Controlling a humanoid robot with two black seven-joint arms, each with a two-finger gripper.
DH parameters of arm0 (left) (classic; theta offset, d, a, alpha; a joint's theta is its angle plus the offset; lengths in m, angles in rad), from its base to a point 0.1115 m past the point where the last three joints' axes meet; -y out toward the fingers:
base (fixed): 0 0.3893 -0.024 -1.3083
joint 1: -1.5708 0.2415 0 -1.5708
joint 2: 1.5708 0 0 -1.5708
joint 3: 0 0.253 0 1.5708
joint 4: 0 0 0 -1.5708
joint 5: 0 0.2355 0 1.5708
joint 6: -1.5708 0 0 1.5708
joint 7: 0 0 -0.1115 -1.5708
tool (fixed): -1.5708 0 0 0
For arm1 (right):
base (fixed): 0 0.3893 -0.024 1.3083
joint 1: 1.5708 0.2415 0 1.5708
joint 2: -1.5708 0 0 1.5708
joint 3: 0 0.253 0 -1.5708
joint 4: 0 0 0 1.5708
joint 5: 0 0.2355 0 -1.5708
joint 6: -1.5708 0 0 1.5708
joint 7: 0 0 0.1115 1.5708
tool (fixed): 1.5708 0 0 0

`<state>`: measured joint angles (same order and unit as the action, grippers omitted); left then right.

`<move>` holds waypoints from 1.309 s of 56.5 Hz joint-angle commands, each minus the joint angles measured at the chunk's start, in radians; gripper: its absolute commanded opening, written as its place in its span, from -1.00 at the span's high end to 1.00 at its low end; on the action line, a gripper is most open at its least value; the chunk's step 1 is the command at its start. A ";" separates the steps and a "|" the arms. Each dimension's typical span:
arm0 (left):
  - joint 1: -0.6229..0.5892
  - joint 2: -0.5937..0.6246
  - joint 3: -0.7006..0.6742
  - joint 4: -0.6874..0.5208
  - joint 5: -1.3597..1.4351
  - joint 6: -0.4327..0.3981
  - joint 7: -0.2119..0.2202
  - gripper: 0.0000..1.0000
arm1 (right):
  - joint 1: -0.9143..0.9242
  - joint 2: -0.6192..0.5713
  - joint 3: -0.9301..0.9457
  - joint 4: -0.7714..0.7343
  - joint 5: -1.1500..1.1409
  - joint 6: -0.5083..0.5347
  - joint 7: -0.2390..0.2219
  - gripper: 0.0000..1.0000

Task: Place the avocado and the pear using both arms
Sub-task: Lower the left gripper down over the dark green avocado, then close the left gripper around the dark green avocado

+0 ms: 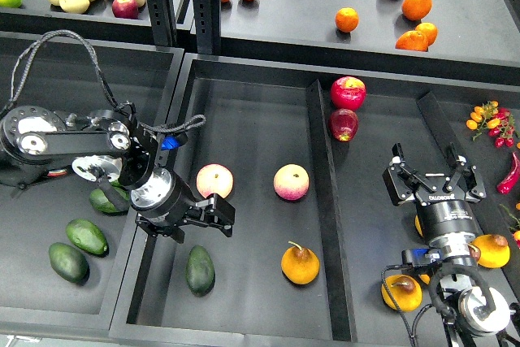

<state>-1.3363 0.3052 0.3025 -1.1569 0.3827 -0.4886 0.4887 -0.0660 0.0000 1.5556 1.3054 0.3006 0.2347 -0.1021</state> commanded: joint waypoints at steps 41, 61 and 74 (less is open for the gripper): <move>0.057 -0.181 0.084 0.160 -0.002 0.000 0.000 -0.99 | 0.002 0.000 -0.006 0.000 0.002 0.002 -0.002 -1.00; 0.106 -0.196 0.090 0.207 0.007 0.000 0.000 -0.99 | 0.002 0.000 -0.005 0.000 0.000 0.002 -0.002 -0.99; 0.144 -0.251 0.098 0.276 0.008 0.000 0.000 -0.99 | 0.000 0.000 -0.005 0.000 0.000 0.002 -0.002 -0.99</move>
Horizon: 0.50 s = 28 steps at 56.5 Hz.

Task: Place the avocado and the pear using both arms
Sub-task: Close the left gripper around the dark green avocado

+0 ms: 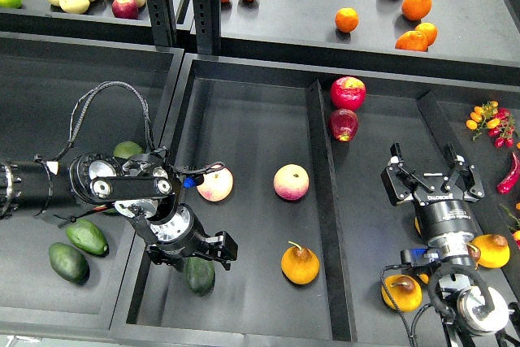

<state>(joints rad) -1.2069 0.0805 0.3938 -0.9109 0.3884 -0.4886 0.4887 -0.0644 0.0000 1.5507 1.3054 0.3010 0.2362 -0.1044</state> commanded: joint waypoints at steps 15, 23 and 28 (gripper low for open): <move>0.026 -0.042 0.019 0.072 0.003 0.000 0.000 -0.99 | -0.002 0.000 0.000 -0.005 0.000 0.000 0.000 -1.00; 0.036 -0.044 0.025 0.083 0.003 0.000 0.000 -0.99 | -0.002 0.000 0.000 -0.005 0.000 0.000 0.000 -0.99; 0.036 -0.045 0.025 0.084 0.006 0.000 0.000 -0.99 | -0.002 0.000 0.000 -0.005 0.000 0.000 0.000 -0.99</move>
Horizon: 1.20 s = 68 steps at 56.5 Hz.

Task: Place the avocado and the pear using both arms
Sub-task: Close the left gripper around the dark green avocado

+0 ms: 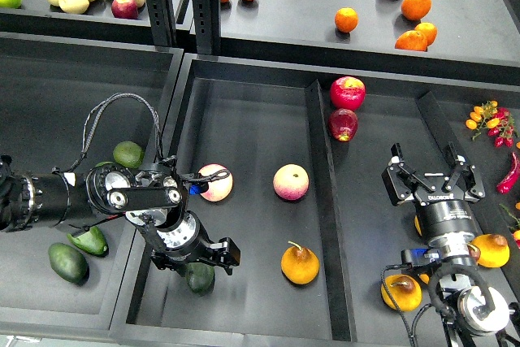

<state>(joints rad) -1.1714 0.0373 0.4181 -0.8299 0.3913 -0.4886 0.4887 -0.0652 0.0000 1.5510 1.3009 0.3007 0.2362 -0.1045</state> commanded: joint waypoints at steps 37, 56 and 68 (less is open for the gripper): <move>0.016 -0.019 0.018 0.048 0.023 0.000 0.000 -0.99 | -0.001 0.000 -0.002 -0.002 0.000 0.000 0.000 -1.00; 0.036 -0.037 0.018 0.077 0.023 0.000 0.000 -0.99 | -0.001 0.000 -0.002 -0.002 0.000 0.000 0.000 -1.00; 0.036 -0.037 0.018 0.094 0.023 0.000 0.000 -0.99 | -0.001 0.000 -0.002 -0.003 0.000 0.000 0.000 -1.00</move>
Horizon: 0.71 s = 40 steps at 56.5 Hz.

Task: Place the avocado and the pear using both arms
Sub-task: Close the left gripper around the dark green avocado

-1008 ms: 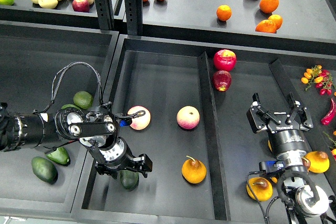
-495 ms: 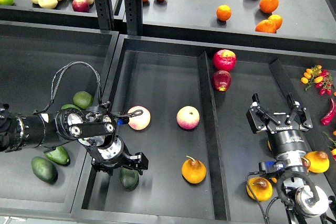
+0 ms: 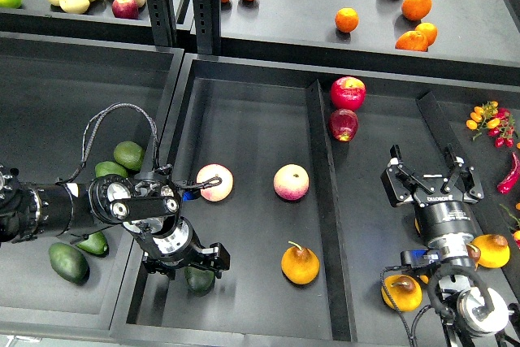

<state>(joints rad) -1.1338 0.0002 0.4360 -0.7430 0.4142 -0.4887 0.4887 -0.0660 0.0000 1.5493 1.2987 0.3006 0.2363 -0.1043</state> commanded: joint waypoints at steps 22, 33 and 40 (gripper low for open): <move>-0.001 0.000 0.000 0.050 0.002 0.000 0.000 -0.99 | 0.000 0.000 0.000 -0.001 0.000 0.000 0.000 -0.99; 0.008 0.000 -0.002 0.059 0.002 0.000 0.000 -0.99 | 0.000 0.000 0.000 -0.001 0.000 0.000 0.000 -1.00; 0.015 0.000 -0.002 0.067 0.001 0.000 0.000 -0.99 | 0.000 0.000 -0.001 -0.002 0.000 0.000 0.000 -1.00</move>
<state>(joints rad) -1.1250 -0.0001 0.4348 -0.6834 0.4155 -0.4888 0.4887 -0.0660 0.0000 1.5492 1.2969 0.3007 0.2362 -0.1043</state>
